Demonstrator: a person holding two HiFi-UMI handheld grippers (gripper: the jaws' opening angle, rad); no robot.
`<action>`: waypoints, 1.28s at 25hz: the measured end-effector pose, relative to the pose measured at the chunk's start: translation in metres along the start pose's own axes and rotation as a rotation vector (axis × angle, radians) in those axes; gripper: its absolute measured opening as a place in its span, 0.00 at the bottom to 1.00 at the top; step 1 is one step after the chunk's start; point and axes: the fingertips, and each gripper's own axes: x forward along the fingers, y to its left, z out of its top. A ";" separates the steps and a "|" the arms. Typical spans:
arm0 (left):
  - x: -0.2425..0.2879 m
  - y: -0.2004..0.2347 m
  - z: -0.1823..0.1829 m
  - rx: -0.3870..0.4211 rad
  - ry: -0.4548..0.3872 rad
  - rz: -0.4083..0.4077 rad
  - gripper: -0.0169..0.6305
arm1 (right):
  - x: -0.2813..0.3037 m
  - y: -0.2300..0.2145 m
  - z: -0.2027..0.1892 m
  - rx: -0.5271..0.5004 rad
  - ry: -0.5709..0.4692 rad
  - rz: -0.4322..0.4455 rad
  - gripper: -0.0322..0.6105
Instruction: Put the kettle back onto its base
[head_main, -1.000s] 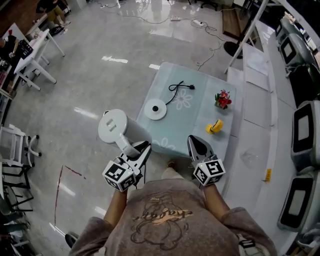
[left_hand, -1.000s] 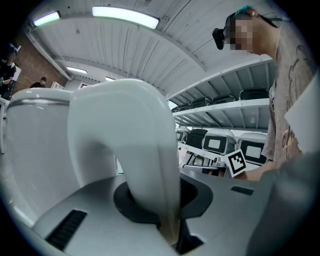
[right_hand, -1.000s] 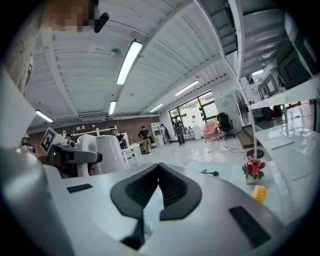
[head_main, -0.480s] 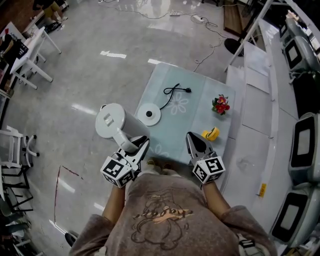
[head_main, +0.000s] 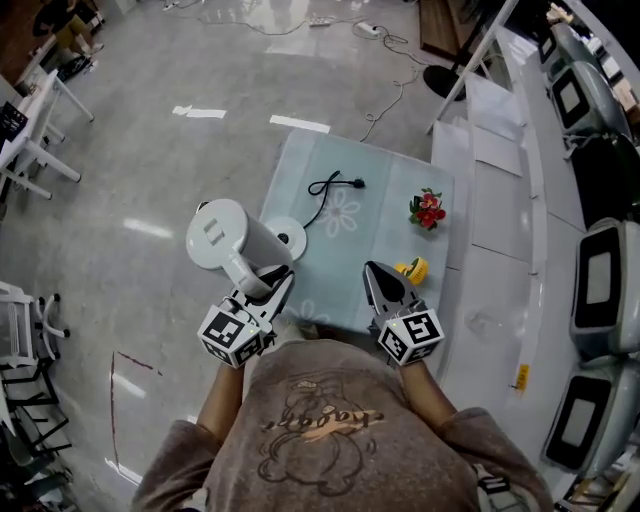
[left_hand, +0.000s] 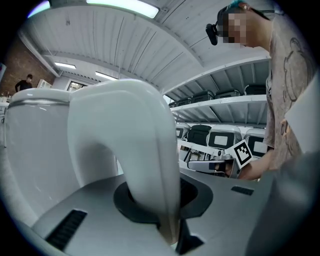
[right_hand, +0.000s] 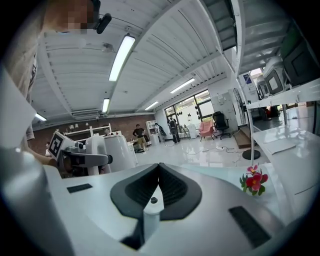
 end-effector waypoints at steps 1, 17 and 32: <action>0.004 0.004 -0.001 0.003 0.005 -0.009 0.13 | 0.002 -0.002 0.000 0.001 0.002 -0.008 0.05; 0.069 0.042 -0.049 0.055 0.104 -0.128 0.13 | 0.008 -0.030 0.004 0.014 0.031 -0.130 0.05; 0.103 0.062 -0.088 0.071 0.180 -0.159 0.13 | 0.011 -0.046 -0.011 0.032 0.071 -0.197 0.05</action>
